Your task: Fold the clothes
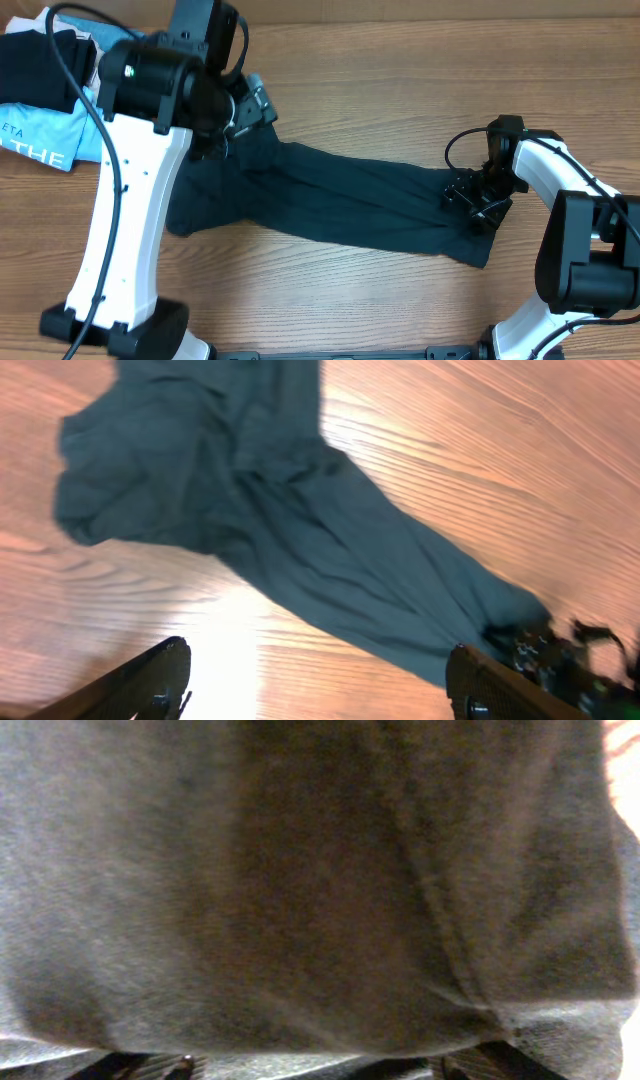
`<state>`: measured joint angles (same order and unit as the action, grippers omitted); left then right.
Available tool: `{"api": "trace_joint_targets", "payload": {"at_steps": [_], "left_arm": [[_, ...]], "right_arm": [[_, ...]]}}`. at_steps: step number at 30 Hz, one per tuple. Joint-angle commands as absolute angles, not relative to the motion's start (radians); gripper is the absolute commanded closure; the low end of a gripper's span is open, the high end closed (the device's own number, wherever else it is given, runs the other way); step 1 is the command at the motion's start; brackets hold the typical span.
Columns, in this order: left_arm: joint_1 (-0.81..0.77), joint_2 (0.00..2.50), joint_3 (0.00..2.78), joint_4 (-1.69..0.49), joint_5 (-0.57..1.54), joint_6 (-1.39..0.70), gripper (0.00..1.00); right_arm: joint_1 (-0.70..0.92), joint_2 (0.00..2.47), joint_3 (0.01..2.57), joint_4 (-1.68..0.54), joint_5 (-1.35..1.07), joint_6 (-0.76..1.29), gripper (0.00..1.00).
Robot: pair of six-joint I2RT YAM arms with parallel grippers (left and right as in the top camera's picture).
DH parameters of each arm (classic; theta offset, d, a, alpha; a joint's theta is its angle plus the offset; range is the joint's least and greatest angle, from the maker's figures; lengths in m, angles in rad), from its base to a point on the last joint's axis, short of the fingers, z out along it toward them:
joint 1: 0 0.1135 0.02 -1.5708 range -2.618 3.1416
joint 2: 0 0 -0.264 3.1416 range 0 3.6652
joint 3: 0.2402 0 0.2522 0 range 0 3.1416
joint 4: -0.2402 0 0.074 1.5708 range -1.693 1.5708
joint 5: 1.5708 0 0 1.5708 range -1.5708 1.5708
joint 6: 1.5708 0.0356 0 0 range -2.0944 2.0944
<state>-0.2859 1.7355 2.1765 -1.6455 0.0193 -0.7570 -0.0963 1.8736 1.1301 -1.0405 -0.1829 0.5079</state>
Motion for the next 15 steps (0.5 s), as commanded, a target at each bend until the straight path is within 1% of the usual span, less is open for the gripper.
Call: {"api": "trace_joint_targets", "payload": {"at_steps": [1,3,4,5,6,9,12,15], "left_arm": [[-0.279,1.467,2.014,-1.599,-0.121,-0.856,0.12],[-0.279,1.305,1.832,-1.518,-0.107,-0.883,0.08],[-0.279,1.230,1.697,-1.454,-0.099,-0.919,0.06],[-0.279,1.188,1.512,-1.334,-0.021,-0.958,0.02],[-0.279,1.190,1.445,-1.270,0.026,-0.958,0.01],[-0.279,1.288,1.233,-0.948,0.258,-0.962,0.00],[-0.279,1.445,1.202,-0.817,0.360,-0.992,0.01],[-0.261,1.584,1.202,-0.766,0.318,-1.045,0.02]], "right_arm": [[-0.101,1.863,1.121,-1.017,-0.167,0.486,0.26],[-0.101,1.863,1.121,-1.006,-0.174,0.494,0.25],[-0.101,1.863,1.121,-1.005,-0.190,0.494,0.25],[-0.101,1.863,1.121,-1.011,-0.194,0.494,0.24],[-0.101,1.863,1.121,-1.015,-0.194,0.494,0.24],[-0.101,1.863,1.121,-1.038,-0.196,0.493,0.23],[-0.101,1.863,1.121,-1.045,-0.196,0.493,0.23],[-0.101,1.863,1.121,-1.044,-0.196,0.493,0.23]]}}
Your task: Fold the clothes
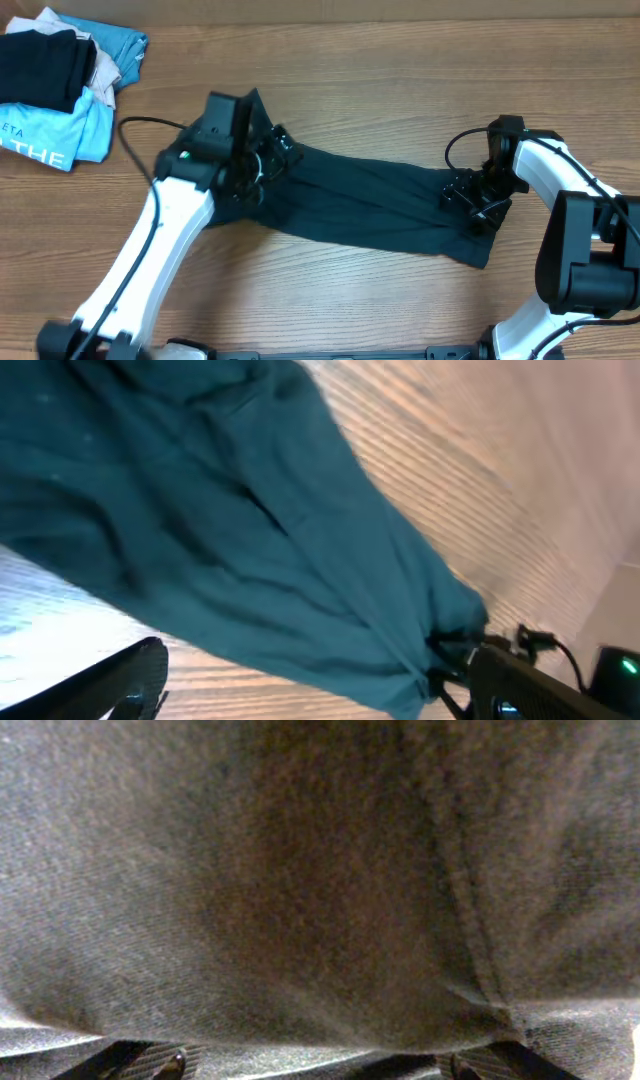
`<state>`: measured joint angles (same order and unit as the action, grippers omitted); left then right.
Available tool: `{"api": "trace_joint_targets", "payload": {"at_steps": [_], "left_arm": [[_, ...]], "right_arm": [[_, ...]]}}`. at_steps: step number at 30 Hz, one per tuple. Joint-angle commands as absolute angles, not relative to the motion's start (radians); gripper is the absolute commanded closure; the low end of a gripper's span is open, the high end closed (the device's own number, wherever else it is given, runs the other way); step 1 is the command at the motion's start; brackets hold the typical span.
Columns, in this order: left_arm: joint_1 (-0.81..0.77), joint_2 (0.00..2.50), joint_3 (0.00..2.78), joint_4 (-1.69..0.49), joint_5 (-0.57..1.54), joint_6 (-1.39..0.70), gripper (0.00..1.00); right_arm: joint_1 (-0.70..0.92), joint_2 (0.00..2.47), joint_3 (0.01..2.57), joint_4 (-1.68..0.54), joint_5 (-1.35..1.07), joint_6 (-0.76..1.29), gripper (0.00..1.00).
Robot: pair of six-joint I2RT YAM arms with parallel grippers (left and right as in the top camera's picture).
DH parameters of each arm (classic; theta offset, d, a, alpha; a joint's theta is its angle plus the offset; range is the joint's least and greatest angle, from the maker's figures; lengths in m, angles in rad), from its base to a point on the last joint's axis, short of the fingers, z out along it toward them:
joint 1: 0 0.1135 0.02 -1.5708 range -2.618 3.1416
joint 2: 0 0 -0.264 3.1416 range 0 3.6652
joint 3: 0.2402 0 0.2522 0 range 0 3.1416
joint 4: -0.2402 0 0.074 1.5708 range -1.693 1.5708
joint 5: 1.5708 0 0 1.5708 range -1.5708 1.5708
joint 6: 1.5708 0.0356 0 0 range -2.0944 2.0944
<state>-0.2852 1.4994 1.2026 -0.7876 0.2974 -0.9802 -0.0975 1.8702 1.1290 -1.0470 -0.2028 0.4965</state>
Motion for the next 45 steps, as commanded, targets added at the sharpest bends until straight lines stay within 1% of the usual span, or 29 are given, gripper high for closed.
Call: {"api": "trace_joint_targets", "payload": {"at_steps": [1,3,6,8,13,18,21,25,27,29,31,33,34,36,38,39,41,43,44,45], "left_arm": [[-0.249,1.626,1.202,-0.749,0.316,-1.068,0.02],[-0.223,1.687,1.202,-0.731,0.306,-1.105,0.02],[-0.162,1.753,1.202,-0.654,0.234,-1.103,0.02],[-0.114,1.775,1.202,-0.631,0.279,-1.105,0.02],[-0.112,1.865,1.201,-0.610,0.286,-1.205,0.02],[-0.111,1.930,1.201,-0.471,0.335,-1.167,0.04],[-0.111,1.930,1.202,-0.416,0.447,-1.159,0.08],[-0.108,1.929,1.205,-0.414,0.486,-1.151,0.10],[-0.109,1.928,1.206,-0.413,0.482,-1.147,0.09],[-0.110,1.928,1.206,-0.414,0.420,-1.144,0.08],[-0.111,1.929,1.206,-0.415,0.385,-1.144,0.09],[-0.110,1.929,1.206,-0.426,0.361,-1.139,0.17],[-0.110,1.929,1.206,-0.442,0.326,-1.132,0.23],[-0.110,1.930,1.206,-0.451,0.310,-1.110,0.31],[-0.110,1.930,1.206,-0.451,0.311,-1.106,0.48],[-0.110,1.930,1.206,-0.452,0.313,-1.102,0.59],[-0.110,1.930,1.206,-0.453,0.315,-1.066,0.68],[-0.110,1.930,1.206,-0.469,0.315,-1.050,0.82],[-0.110,1.930,1.206,-0.479,0.315,-1.050,0.84],[-0.110,1.929,1.207,-0.493,0.314,-1.049,0.88]], "right_arm": [[-0.101,1.863,1.121,-1.044,-0.196,0.493,0.23],[-0.101,1.863,1.121,-1.037,-0.196,0.493,0.23],[-0.101,1.863,1.121,-1.040,-0.195,0.488,0.23],[-0.101,1.863,1.121,-1.029,-0.196,0.489,0.23],[-0.101,1.863,1.121,-1.031,-0.196,0.490,0.23],[-0.101,1.863,1.121,-1.038,-0.196,0.489,0.23],[-0.101,1.863,1.121,-1.037,-0.196,0.490,0.22],[-0.101,1.863,1.121,-1.037,-0.196,0.489,0.22],[-0.101,1.863,1.121,-1.037,-0.196,0.489,0.22],[-0.101,1.863,1.121,-1.037,-0.196,0.489,0.22],[-0.101,1.863,1.121,-1.036,-0.196,0.489,0.22],[-0.101,1.863,1.121,-1.033,-0.196,0.490,0.22],[-0.101,1.863,1.121,-1.033,-0.196,0.490,0.22],[-0.101,1.863,1.121,-1.033,-0.196,0.489,0.22],[-0.101,1.863,1.121,-1.034,-0.196,0.490,0.22],[-0.101,1.863,1.121,-1.035,-0.196,0.490,0.22],[-0.101,1.863,1.121,-1.036,-0.196,0.490,0.22],[-0.101,1.863,1.121,-1.036,-0.196,0.490,0.22],[-0.101,1.863,1.121,-1.036,-0.196,0.490,0.22],[-0.101,1.863,1.121,-1.036,-0.196,0.490,0.22]]}}
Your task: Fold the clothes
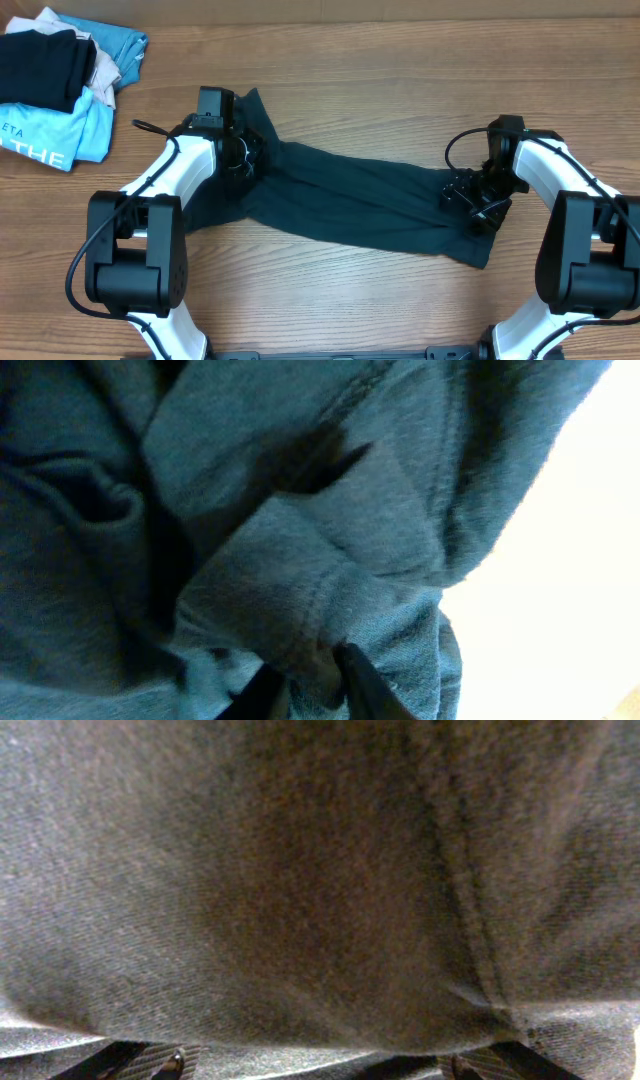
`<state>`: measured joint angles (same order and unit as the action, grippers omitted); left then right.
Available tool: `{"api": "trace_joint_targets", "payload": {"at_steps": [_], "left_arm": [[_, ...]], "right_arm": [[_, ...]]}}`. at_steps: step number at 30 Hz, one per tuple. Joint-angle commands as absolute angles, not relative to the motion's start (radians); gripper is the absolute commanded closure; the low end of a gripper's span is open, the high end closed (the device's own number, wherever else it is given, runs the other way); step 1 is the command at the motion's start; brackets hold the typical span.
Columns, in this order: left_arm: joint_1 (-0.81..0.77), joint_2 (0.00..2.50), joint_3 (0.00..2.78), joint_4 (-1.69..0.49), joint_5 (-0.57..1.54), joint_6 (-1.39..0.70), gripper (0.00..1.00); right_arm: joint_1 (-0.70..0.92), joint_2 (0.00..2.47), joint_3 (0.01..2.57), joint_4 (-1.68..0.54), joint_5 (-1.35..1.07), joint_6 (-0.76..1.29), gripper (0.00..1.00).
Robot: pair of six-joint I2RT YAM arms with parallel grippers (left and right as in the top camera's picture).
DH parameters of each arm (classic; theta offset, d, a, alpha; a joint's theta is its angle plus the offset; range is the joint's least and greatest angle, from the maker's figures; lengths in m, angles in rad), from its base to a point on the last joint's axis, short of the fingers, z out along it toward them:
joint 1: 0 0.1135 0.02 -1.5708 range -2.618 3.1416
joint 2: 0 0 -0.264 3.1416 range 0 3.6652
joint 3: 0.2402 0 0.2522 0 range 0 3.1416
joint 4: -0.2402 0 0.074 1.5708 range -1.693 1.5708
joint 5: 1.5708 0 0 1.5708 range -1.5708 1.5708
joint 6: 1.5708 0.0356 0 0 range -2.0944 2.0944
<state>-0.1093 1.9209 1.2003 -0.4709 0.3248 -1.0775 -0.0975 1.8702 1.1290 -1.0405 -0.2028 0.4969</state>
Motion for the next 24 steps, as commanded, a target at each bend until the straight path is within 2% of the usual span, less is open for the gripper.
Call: {"api": "trace_joint_targets", "payload": {"at_steps": [1,5,11,16,22,24], "left_arm": [[-0.110,1.928,1.207,-0.501,0.314,-1.039,0.90],[-0.109,1.879,1.209,-0.561,0.291,-0.989,0.91],[-0.108,1.758,1.209,-0.711,0.041,-0.941,0.84],[-0.062,1.758,1.209,-0.763,-0.066,-0.890,0.82],[0.001,1.758,1.209,-0.786,-0.043,-0.827,0.83],[-0.002,1.758,1.215,-0.781,0.018,-0.771,0.78]], "right_arm": [[-0.101,1.863,1.121,-1.036,-0.196,0.490,0.22],[-0.101,1.863,1.121,-1.036,-0.196,0.490,0.22],[-0.101,1.863,1.121,-1.033,-0.196,0.490,0.22],[-0.101,1.863,1.121,-1.034,-0.196,0.490,0.23],[-0.101,1.863,1.121,-1.033,-0.196,0.493,0.23],[-0.101,1.863,1.121,-1.029,-0.196,0.494,0.23]]}}
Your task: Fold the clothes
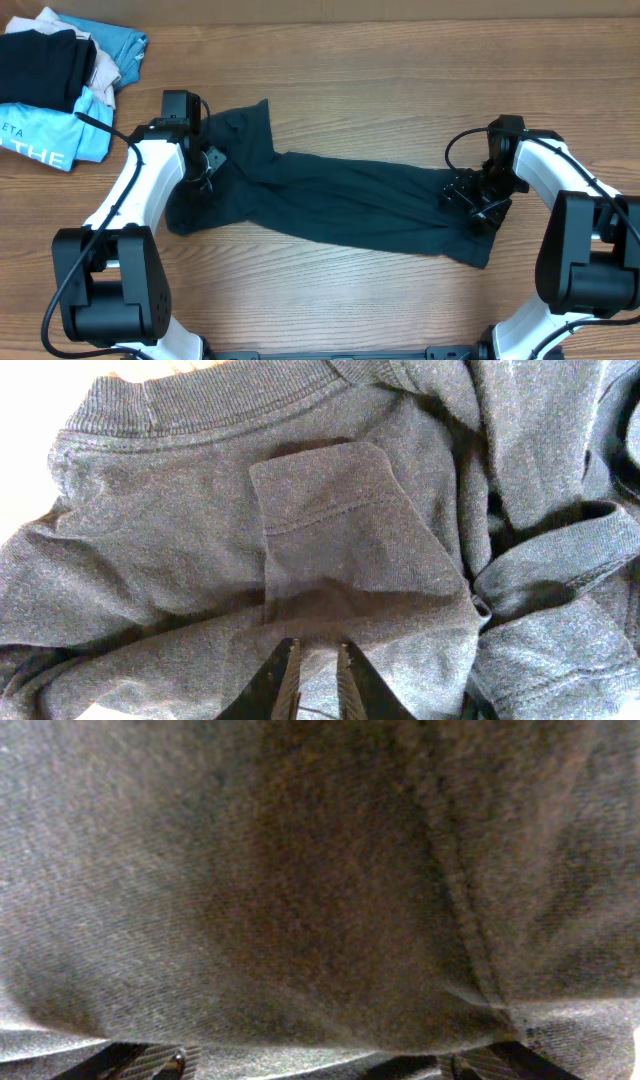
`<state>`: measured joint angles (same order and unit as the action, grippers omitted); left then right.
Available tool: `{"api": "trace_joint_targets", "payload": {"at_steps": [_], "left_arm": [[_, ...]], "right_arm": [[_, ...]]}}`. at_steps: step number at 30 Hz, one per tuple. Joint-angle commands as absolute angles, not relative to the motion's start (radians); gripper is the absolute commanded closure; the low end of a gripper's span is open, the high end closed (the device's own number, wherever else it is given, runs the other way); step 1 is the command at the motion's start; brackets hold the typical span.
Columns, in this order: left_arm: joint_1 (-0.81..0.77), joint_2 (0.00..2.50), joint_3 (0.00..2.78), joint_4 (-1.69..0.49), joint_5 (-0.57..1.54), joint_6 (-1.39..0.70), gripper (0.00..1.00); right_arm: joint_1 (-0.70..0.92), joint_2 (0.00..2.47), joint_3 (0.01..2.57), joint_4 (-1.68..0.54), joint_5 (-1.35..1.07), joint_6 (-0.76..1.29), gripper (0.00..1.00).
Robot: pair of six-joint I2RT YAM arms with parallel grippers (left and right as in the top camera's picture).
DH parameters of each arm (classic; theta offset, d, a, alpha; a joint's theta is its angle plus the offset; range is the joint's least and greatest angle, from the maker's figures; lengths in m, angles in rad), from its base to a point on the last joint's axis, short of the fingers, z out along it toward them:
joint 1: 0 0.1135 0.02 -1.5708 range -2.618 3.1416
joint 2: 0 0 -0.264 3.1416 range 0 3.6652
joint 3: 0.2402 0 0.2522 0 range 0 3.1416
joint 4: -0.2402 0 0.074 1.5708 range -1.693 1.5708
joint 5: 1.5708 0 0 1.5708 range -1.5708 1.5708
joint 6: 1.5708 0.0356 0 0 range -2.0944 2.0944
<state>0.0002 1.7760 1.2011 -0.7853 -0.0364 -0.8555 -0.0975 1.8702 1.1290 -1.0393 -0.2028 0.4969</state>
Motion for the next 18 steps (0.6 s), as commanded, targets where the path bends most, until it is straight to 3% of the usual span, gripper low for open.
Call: {"api": "trace_joint_targets", "payload": {"at_steps": [1,4,5,6,7,15,18], "left_arm": [[-0.006,1.757,1.228,-0.782,0.063,-0.716,0.75],[-0.027,1.757,1.277,-0.823,0.113,-0.638,0.72],[-0.038,1.757,1.283,-0.822,0.156,-0.608,0.51],[-0.047,1.758,1.283,-0.824,0.193,-0.597,0.20],[-0.065,1.758,1.282,-0.831,0.221,-0.590,0.00],[-0.105,1.887,1.279,-0.772,0.247,-0.684,0.00],[-0.105,1.906,1.279,-0.728,0.264,-0.684,0.07]], "right_arm": [[-0.101,1.863,1.121,-1.028,-0.196,0.497,0.23],[-0.101,1.863,1.121,-1.022,-0.196,0.497,0.23],[-0.101,1.863,1.121,-1.018,-0.196,0.497,0.23],[-0.101,1.863,1.121,-1.011,-0.197,0.498,0.23],[-0.101,1.863,1.121,-1.007,-0.197,0.506,0.22],[-0.101,1.863,1.121,-1.011,-0.222,0.523,0.22],[-0.101,1.863,1.121,-1.014,-0.222,0.523,0.22]]}}
